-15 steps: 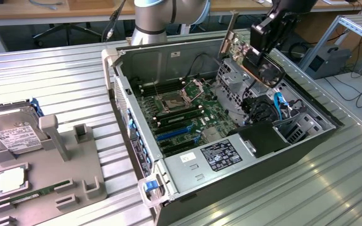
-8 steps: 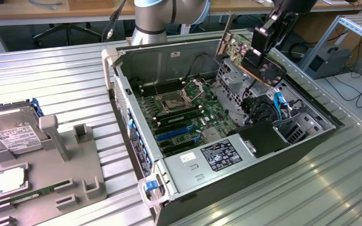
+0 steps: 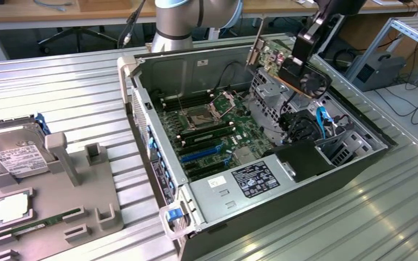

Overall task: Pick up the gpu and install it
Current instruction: 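Insert the gpu into the slot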

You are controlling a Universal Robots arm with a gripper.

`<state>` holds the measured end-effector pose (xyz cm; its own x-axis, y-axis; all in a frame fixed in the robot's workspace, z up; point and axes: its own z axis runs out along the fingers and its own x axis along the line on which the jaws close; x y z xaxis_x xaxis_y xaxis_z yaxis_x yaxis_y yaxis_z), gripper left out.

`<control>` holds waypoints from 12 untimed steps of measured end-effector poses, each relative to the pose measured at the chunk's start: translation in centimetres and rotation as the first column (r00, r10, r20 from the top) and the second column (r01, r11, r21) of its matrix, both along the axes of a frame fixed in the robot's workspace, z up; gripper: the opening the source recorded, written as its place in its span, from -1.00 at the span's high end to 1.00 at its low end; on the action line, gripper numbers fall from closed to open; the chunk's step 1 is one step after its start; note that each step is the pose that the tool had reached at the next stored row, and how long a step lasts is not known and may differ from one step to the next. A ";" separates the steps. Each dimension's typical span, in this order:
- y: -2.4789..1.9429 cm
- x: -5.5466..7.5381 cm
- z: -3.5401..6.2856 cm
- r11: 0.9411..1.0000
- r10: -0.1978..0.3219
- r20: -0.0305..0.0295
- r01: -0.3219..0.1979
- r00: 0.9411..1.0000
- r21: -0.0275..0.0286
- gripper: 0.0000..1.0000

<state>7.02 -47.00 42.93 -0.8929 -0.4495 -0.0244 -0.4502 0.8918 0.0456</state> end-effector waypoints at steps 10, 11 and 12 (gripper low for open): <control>0.00 0.0 0.00 0.993 0.122 0.000 -0.122 0.993 0.000 0.45; 0.00 0.0 0.00 0.991 0.135 0.000 -0.135 0.991 0.000 0.45; 0.00 0.0 0.00 0.989 0.145 0.000 -0.145 0.989 0.000 0.45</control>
<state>7.01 -47.00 42.93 -0.8184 -0.5742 -0.0244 -0.5747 0.8171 0.0456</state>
